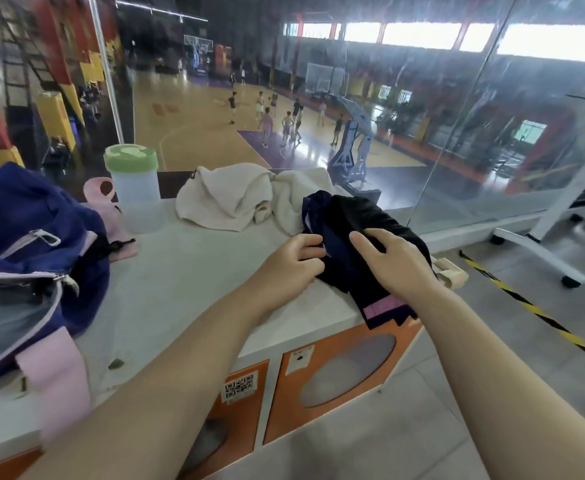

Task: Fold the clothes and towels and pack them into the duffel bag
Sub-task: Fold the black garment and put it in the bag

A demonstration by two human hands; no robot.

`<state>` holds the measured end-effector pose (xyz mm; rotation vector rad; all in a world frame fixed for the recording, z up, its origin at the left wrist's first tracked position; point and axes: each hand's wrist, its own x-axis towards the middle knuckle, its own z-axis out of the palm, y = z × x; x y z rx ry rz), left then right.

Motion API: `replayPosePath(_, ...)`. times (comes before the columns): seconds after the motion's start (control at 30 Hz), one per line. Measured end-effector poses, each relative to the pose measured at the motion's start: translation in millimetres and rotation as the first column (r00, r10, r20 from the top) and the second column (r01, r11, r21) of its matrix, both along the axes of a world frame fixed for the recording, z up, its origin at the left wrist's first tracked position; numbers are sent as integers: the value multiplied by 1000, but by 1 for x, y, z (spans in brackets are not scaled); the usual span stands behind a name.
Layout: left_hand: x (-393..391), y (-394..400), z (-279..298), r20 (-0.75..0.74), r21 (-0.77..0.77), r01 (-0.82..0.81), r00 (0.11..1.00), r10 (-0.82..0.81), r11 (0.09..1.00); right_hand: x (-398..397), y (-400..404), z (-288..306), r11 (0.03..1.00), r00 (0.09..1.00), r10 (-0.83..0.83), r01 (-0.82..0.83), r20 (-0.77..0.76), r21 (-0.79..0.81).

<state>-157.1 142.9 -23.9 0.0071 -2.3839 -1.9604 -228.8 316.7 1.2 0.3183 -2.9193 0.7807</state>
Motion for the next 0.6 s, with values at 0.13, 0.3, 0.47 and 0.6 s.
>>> replayPosePath(0.13, -4, 13, -3, -108, 16, -47, 993, 49, 999, -4, 8, 6, 992, 997, 73, -77, 40, 103)
replayPosePath(0.3, 1, 23, -11, -354, -527, -112, 930, -99, 842, -8, 10, 9, 988, 995, 102, -101, -8, 114)
replayPosePath(0.47, -5, 11, -30, -269, -797, -79, 934, -234, 599, -9, 13, 13, 974, 999, -50, 48, -6, -223)
replayPosePath(0.6, -6, 12, -31, -271, -871, -134, 933, -236, 472, -15, 18, 14, 845, 983, -161, 184, 90, -503)
